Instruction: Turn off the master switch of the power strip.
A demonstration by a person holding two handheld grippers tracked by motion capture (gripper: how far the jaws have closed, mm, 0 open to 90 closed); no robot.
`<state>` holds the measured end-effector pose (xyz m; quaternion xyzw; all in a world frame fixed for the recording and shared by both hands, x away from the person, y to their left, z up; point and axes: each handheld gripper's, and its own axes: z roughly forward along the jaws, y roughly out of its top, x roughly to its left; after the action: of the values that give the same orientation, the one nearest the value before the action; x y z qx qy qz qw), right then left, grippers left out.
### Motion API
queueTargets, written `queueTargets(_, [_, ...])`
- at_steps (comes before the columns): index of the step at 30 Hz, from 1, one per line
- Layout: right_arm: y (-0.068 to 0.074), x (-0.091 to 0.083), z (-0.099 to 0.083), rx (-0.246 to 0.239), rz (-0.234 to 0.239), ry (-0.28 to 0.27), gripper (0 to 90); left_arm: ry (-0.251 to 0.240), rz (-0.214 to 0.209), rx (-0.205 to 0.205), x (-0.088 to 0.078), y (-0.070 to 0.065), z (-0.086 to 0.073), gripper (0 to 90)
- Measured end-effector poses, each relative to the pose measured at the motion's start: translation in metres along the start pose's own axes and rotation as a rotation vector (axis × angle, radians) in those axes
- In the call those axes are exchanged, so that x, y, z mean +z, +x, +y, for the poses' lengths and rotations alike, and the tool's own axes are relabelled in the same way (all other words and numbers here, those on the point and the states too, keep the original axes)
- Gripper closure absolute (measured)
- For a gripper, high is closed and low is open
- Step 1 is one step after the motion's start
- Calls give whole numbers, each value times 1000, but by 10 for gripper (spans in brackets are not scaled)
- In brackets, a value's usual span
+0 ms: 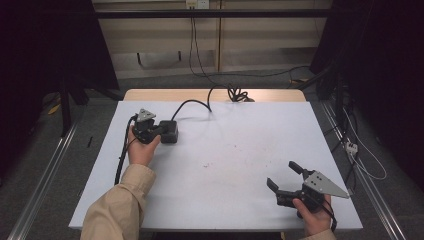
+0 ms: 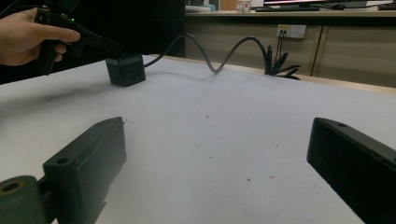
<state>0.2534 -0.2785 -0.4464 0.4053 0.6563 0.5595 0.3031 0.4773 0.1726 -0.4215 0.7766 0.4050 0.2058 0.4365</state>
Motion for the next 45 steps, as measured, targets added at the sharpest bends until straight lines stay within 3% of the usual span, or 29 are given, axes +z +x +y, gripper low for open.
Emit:
queueTargets(6, [0,0,0,-3,3,-2,42,0,-6,-24,0,1,0,900])
queueTargets(17, [1,0,0,-2,3,-4,43,7,4,-3,0,0,2,900])
queueTargets(25, [1,0,1,-1,3,-4,43,12,3,-16,0,0,2,900])
queueTargets(29, [1,0,1,-2,4,-5,43,17,18,8,1,-2,2,900])
queueTargets(45, [1,0,1,-3,4,-6,43,18,14,-2,1,-2,2,900])
